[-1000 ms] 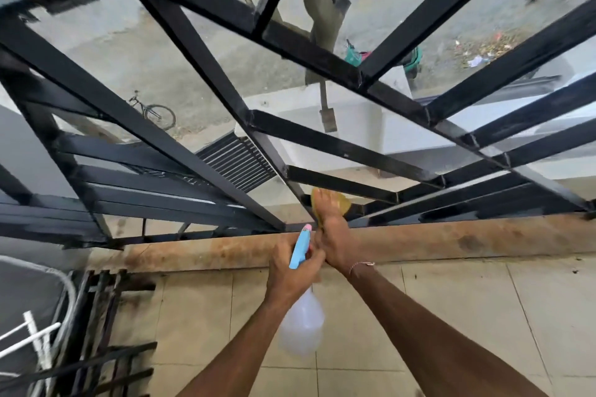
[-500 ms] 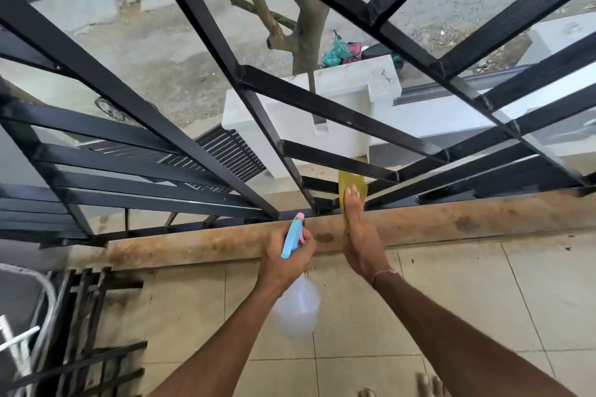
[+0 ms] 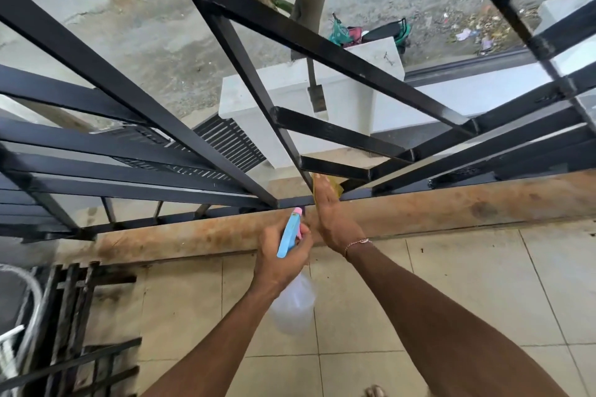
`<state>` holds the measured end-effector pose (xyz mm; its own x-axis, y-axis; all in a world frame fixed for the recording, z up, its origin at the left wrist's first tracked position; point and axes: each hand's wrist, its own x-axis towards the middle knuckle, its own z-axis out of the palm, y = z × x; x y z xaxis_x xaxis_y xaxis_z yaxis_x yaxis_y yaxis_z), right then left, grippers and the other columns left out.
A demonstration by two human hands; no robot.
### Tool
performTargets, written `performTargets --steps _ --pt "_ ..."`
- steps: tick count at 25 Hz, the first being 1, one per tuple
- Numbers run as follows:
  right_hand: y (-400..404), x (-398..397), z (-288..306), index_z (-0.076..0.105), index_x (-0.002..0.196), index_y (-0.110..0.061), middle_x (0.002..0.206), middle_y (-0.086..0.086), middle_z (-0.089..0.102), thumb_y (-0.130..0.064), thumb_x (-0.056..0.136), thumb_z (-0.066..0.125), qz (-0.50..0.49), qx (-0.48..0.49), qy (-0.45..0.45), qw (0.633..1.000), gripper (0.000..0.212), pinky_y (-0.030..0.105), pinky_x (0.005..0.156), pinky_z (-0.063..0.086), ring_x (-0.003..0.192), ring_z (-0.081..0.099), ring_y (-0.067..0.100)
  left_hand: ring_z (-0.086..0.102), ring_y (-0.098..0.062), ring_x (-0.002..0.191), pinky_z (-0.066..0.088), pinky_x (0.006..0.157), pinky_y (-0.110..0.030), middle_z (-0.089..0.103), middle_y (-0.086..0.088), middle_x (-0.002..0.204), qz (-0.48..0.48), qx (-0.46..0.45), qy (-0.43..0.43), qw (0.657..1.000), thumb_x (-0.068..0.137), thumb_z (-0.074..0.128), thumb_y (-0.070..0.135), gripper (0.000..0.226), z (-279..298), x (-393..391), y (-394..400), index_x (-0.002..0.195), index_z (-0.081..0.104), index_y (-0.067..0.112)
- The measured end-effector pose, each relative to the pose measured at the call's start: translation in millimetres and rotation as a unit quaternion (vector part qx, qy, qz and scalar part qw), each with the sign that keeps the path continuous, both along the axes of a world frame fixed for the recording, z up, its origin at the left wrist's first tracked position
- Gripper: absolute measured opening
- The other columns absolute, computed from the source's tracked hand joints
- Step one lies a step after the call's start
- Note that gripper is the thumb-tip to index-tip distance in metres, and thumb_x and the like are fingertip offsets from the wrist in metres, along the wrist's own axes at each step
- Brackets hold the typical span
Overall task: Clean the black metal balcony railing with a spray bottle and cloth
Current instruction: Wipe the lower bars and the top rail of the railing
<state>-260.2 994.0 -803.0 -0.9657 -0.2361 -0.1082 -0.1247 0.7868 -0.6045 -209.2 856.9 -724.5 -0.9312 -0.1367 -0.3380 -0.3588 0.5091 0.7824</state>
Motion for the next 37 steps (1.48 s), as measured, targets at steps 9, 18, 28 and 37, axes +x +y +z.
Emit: performTargets --steps 9,18,28,37 --pt "35.1 17.0 68.3 0.046 0.14 -0.011 0.136 0.017 0.055 -0.021 0.106 0.045 -0.085 -0.144 -0.238 0.957 0.036 0.03 0.099 0.044 0.121 0.055 0.029 0.061 -0.012 0.065 0.054 0.057 -0.022 0.063 -0.009 0.084 -0.027 0.033 -0.028 0.999 0.094 0.073 0.018 0.016 34.6 10.0 30.2 0.108 0.068 0.013" --pt "97.5 102.1 242.9 0.064 0.123 -0.011 0.112 0.019 0.07 -0.001 0.098 0.048 -0.396 -0.61 -0.338 0.598 0.032 0.04 0.078 0.059 0.103 0.066 0.034 0.054 -0.008 0.058 0.046 0.054 -0.023 0.056 0.003 0.068 -0.067 0.076 0.024 0.995 0.094 0.071 0.012 0.007 159.2 36.6 53.7 0.089 0.066 0.015" --pt "116.8 151.2 504.2 0.059 0.131 -0.004 0.123 0.022 0.068 -0.001 0.093 0.058 -0.301 -0.684 -0.251 0.616 0.038 0.039 0.077 0.06 0.108 0.069 0.034 0.054 -0.017 0.059 0.048 0.056 -0.033 0.054 -0.003 0.066 -0.063 0.17 0.094 0.979 0.074 0.068 0.027 0.012 379.2 70.5 62.4 0.082 0.064 0.018" --pt "108.8 176.9 664.5 0.063 0.116 -0.001 0.106 0.016 0.075 0.0 0.097 0.054 -0.283 -0.643 -0.136 0.698 0.021 0.036 0.077 0.063 0.095 0.074 0.029 0.069 -0.031 0.073 0.063 0.059 -0.042 0.065 -0.021 0.083 0.037 0.18 0.166 0.969 0.09 0.073 0.012 0.009 543.3 68.8 32.1 0.084 0.068 0.008"
